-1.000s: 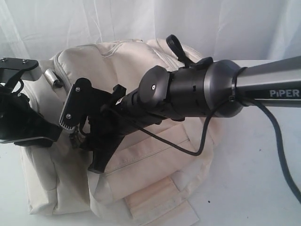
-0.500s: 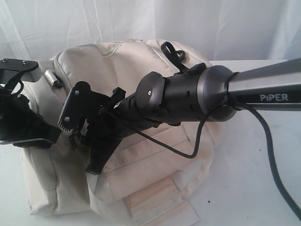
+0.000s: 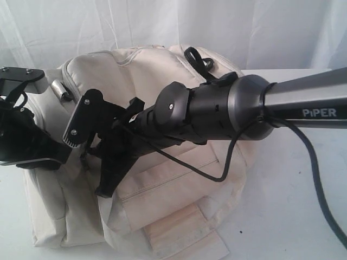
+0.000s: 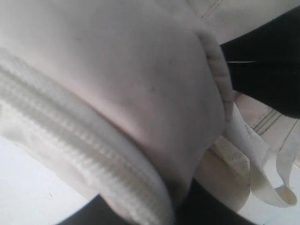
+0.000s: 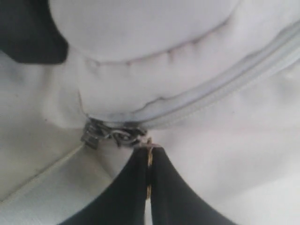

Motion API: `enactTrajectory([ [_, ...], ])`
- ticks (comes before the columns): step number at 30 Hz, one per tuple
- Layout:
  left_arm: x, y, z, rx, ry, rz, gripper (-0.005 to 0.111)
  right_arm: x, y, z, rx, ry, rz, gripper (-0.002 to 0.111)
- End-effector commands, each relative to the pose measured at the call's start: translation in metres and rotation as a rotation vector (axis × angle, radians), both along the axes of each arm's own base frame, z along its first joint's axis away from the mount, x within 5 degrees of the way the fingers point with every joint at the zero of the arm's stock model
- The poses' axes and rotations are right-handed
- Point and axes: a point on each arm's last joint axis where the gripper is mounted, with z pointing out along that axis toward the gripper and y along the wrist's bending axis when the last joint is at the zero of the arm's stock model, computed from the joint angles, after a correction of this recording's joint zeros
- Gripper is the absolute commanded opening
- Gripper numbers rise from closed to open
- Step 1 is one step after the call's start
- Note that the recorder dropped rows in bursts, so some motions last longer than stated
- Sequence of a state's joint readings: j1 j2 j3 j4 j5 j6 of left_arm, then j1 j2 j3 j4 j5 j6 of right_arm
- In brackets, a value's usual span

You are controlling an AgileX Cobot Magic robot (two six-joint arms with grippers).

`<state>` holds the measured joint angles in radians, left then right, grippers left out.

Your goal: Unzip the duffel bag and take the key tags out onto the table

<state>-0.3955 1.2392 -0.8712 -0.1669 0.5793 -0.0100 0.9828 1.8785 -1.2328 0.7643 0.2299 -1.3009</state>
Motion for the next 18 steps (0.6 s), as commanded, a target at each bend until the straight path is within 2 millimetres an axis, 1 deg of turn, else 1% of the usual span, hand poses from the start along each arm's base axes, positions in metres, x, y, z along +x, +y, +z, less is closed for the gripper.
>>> enactTrajectory([
  [1, -0.003, -0.003, 0.0, -0.034, 0.03, 0.011, 0.0, -0.004, -0.003, 0.023, 0.05, -0.033, -0.002, 0.0],
  [7, -0.003, -0.003, -0.001, -0.032, 0.034, 0.01, 0.0, -0.003, -0.007, 0.043, 0.107, -0.091, -0.031, 0.0],
  [12, -0.003, -0.003, -0.001, -0.032, 0.034, 0.01, 0.0, 0.001, -0.008, 0.053, 0.148, -0.145, -0.073, 0.0],
  [18, -0.003, -0.003, -0.001, -0.032, 0.035, 0.009, 0.0, 0.006, -0.008, 0.058, 0.178, -0.189, -0.111, 0.0],
])
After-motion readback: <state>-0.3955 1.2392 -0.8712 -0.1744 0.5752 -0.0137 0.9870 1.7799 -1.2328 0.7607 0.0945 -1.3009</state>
